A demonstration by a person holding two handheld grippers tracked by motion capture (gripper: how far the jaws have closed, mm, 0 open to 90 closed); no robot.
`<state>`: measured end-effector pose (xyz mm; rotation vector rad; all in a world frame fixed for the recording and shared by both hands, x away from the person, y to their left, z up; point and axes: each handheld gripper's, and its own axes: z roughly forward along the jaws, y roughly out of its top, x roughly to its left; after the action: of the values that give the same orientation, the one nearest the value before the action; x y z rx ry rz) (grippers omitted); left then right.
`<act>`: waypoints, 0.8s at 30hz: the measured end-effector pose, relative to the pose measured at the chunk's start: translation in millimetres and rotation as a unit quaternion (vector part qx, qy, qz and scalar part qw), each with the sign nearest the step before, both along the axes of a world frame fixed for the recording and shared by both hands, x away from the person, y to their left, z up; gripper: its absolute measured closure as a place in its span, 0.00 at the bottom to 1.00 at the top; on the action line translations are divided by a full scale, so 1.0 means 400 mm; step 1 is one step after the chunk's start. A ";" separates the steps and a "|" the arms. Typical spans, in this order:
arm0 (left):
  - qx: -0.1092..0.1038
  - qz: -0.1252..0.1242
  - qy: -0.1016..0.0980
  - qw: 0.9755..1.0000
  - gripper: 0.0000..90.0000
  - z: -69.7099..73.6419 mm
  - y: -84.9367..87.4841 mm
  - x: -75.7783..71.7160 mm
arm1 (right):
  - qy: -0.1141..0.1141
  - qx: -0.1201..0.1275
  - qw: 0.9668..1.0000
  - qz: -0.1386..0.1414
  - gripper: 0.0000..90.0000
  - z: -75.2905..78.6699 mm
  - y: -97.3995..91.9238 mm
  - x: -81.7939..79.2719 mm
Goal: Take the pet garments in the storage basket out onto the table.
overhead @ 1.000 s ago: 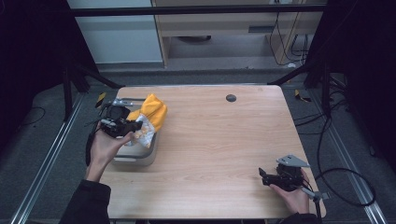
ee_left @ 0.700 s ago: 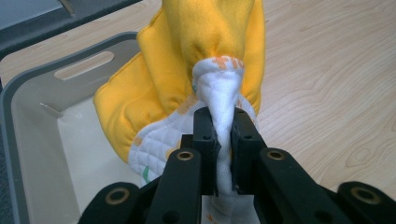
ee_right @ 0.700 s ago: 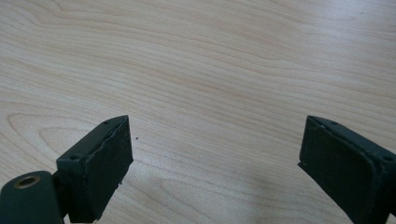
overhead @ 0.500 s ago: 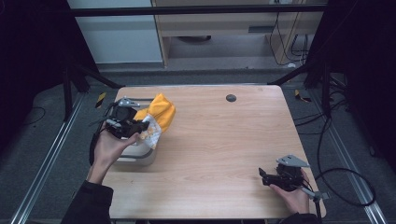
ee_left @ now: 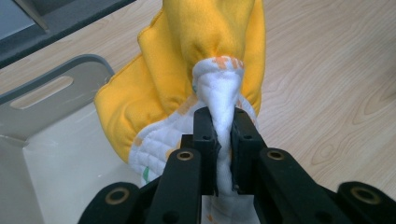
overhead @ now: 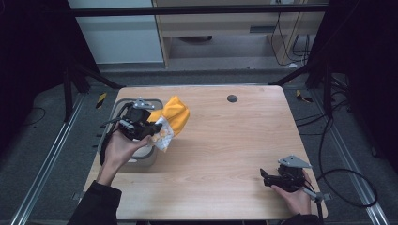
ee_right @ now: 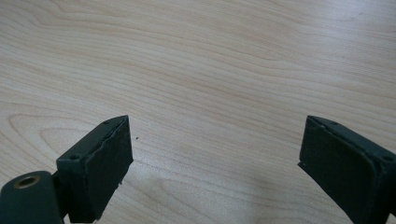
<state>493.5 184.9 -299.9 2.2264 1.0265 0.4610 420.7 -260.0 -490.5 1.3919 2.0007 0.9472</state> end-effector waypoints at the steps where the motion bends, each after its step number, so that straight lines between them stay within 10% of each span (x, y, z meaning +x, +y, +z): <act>1: 0.002 -0.002 0.001 1.000 0.92 -0.001 -0.005 0.001 | 0.000 0.000 1.000 0.000 0.10 0.000 0.000 0.000; 24: 0.008 -0.051 0.014 0.999 0.92 -0.048 -0.113 0.004 | 0.002 0.004 1.000 0.000 0.10 0.001 0.000 -0.001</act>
<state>495.0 139.6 -319.1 2.2935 0.9208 0.3940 420.3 -260.2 -490.1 1.3992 2.0012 0.9539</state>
